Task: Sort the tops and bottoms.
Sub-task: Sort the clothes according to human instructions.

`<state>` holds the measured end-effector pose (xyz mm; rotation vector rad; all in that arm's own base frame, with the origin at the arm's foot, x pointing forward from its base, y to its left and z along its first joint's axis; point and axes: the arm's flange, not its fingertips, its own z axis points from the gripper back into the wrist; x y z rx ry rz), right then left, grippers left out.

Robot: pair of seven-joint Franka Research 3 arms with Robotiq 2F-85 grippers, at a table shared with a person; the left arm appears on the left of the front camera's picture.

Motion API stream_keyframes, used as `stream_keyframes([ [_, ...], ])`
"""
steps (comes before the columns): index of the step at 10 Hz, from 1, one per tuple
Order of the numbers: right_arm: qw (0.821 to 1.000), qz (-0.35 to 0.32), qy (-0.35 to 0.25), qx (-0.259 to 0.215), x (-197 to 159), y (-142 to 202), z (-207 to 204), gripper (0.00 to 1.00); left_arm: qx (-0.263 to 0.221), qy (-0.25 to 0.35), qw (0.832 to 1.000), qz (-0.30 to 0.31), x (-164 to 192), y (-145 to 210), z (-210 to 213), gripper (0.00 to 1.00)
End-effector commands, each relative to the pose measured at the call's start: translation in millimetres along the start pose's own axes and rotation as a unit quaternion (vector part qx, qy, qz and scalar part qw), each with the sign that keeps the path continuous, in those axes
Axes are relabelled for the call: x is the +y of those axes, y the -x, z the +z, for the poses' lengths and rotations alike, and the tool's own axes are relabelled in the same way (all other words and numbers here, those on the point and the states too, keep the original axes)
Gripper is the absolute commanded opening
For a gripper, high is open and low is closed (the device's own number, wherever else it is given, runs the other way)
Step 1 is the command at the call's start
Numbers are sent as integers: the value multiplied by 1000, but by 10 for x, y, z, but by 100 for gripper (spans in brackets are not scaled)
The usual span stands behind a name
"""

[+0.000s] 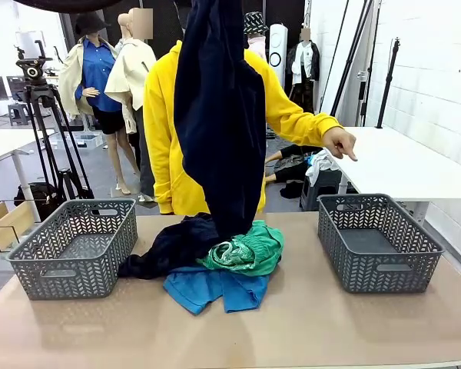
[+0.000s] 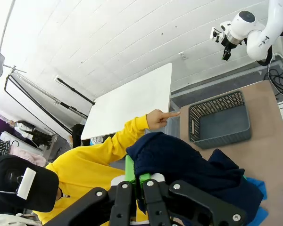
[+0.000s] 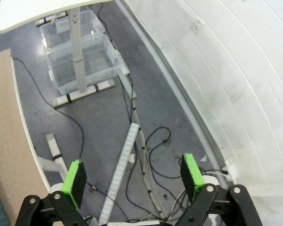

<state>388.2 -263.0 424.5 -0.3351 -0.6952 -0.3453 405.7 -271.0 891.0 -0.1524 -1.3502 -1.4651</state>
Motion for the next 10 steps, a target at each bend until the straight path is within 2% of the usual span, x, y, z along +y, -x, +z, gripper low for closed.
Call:
stream_keyframes([
  [1,1000,5,0,4,-14,8,2,100,-3,-3,1000,-2,15,-37,28,0],
  [7,1000,5,0,4,-14,8,2,100,0,0,1000,0,0,0,0,0],
  [10,1000,5,0,4,-14,8,2,100,-82,-9,995,-56,172,-598,-839,0],
])
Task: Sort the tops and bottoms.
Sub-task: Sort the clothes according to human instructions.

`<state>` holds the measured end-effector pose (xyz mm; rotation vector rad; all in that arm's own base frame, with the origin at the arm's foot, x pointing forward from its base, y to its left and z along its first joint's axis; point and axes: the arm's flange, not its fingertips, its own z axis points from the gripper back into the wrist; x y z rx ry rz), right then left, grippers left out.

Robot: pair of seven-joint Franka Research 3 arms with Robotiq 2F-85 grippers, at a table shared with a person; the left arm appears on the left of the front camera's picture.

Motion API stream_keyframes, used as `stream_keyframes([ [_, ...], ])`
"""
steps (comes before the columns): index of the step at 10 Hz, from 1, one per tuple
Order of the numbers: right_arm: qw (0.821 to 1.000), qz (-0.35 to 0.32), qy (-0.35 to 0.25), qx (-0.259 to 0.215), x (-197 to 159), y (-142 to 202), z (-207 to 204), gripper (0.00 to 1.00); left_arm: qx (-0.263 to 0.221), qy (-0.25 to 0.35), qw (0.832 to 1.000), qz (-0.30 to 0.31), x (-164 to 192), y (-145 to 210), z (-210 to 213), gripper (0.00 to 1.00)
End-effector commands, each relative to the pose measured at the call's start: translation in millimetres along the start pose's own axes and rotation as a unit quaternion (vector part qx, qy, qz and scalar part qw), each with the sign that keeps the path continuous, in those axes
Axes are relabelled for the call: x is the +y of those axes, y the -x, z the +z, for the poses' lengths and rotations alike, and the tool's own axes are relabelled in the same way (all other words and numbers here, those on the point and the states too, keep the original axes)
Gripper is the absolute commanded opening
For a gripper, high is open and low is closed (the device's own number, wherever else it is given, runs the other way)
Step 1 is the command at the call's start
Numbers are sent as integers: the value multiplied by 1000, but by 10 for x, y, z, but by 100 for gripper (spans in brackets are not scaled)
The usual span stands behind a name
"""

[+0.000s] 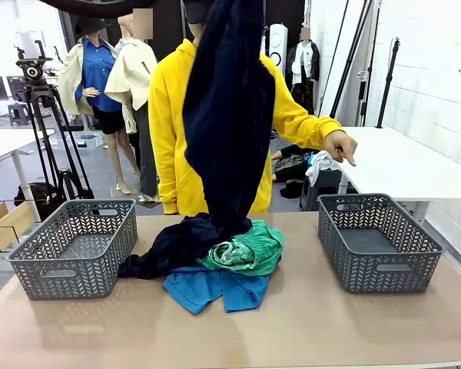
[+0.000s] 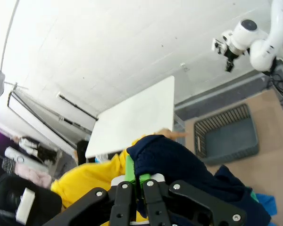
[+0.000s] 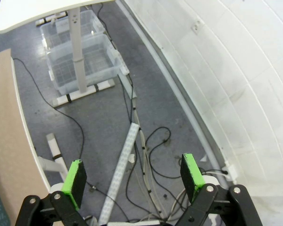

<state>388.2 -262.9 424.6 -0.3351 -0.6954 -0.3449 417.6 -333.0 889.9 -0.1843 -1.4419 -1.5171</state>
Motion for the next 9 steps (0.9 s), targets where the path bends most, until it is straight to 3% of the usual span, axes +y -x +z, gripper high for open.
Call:
stream_keyframes([
  [1,1000,5,0,4,-16,9,1,100,-67,-1,997,-46,377,-456,-641,0],
  [5,1000,5,0,4,-16,9,1,100,-138,-1,986,-91,465,-1148,-1930,0],
  [7,1000,5,0,4,-16,9,1,100,-147,-11,986,-73,277,-1222,-2484,0],
  [9,1000,5,0,4,-16,9,1,100,-108,12,990,-92,-47,-913,-3034,0],
])
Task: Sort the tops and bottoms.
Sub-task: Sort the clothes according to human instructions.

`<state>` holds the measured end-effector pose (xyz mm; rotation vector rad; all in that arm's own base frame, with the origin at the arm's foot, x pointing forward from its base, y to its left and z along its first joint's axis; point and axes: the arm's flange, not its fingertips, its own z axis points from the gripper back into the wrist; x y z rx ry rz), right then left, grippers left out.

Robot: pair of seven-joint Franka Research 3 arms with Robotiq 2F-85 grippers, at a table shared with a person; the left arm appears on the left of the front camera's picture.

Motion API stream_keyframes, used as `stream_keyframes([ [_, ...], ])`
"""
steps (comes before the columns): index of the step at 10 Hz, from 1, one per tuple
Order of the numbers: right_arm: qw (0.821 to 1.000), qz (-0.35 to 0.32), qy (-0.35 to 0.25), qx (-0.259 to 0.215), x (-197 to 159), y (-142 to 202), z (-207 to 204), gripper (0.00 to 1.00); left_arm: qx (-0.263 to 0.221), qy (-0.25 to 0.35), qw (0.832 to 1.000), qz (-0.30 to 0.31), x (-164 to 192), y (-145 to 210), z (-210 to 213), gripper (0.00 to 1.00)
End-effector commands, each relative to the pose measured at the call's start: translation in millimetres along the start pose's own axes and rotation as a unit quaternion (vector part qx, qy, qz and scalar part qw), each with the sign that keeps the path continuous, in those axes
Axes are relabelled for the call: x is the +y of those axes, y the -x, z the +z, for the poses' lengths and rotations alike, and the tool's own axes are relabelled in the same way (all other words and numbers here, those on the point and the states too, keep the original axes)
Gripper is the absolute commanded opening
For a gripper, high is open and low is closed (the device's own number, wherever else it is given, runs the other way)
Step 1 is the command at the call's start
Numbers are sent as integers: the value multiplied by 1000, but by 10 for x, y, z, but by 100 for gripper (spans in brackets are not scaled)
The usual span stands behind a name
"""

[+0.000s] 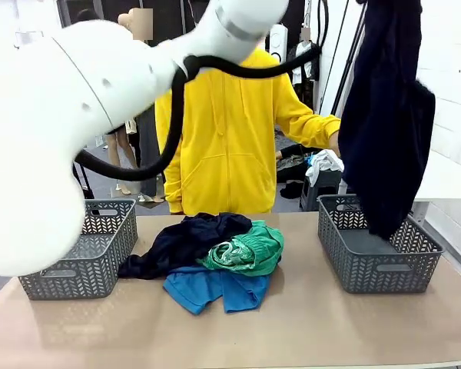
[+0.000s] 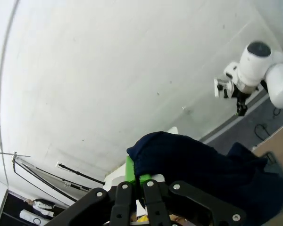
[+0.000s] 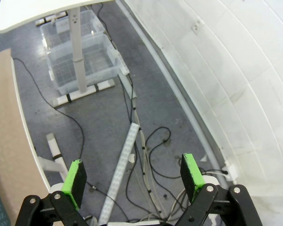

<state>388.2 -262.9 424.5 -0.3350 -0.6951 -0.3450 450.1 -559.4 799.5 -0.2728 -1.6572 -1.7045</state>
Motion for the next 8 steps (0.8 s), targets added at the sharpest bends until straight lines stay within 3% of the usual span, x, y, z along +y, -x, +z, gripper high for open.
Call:
stream_keyframes([
  [1,1000,5,0,3,-16,8,2,100,11,18,1000,6,649,-20,-961,0],
  [4,1000,5,0,3,-16,8,2,100,4,23,998,58,111,289,-1132,0],
  [5,1000,5,0,3,-16,8,2,100,15,28,999,18,-384,426,-451,0],
  [8,1000,5,0,3,-16,8,2,100,15,28,999,18,-384,426,-451,0],
])
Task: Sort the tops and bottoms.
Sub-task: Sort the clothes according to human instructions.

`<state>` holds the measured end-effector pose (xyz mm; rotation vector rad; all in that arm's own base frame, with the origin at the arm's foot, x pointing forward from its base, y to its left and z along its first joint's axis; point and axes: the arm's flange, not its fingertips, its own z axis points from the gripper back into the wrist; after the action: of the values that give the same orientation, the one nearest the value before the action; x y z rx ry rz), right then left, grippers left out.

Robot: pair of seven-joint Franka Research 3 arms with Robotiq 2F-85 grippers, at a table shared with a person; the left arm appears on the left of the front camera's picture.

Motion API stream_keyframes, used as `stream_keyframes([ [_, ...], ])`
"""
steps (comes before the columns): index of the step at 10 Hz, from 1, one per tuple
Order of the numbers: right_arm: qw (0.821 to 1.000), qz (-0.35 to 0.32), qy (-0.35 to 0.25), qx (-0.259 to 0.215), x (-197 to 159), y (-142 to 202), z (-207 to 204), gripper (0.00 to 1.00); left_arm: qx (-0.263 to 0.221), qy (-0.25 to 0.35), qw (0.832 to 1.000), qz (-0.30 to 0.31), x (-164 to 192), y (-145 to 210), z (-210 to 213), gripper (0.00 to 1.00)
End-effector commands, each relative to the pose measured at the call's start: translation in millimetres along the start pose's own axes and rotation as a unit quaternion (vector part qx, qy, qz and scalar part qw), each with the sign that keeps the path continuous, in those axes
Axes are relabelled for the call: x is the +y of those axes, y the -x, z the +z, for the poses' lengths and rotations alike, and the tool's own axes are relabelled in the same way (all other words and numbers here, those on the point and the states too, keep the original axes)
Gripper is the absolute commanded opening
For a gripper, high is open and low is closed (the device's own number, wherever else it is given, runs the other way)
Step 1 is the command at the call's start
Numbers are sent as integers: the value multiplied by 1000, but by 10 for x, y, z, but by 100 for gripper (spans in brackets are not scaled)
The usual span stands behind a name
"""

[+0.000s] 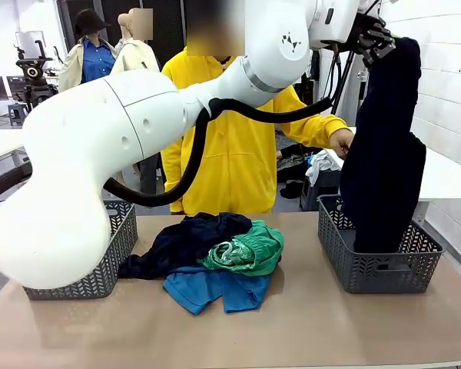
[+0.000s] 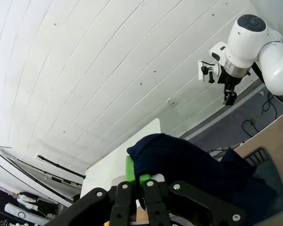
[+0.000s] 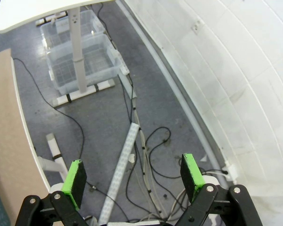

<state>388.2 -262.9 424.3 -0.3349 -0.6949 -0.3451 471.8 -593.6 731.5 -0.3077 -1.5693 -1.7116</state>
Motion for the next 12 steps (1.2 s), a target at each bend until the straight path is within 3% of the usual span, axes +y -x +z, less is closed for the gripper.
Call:
stream_keyframes([
  [1,1000,5,0,3,-16,7,4,100,-2,1,1000,-6,39,-26,42,0],
  [2,1000,5,0,3,-16,7,4,100,0,0,1000,0,0,0,0,0],
  [3,1000,5,0,3,-16,7,4,100,-32,13,999,-28,-108,112,-213,0],
  [5,1000,5,0,3,-16,7,4,100,-59,47,997,-12,-310,371,-708,0],
  [8,1000,5,0,3,-16,7,4,100,-28,122,992,29,-831,930,-1222,0],
  [12,1000,5,0,3,-16,7,4,100,48,196,979,22,-1516,1354,-1340,0],
])
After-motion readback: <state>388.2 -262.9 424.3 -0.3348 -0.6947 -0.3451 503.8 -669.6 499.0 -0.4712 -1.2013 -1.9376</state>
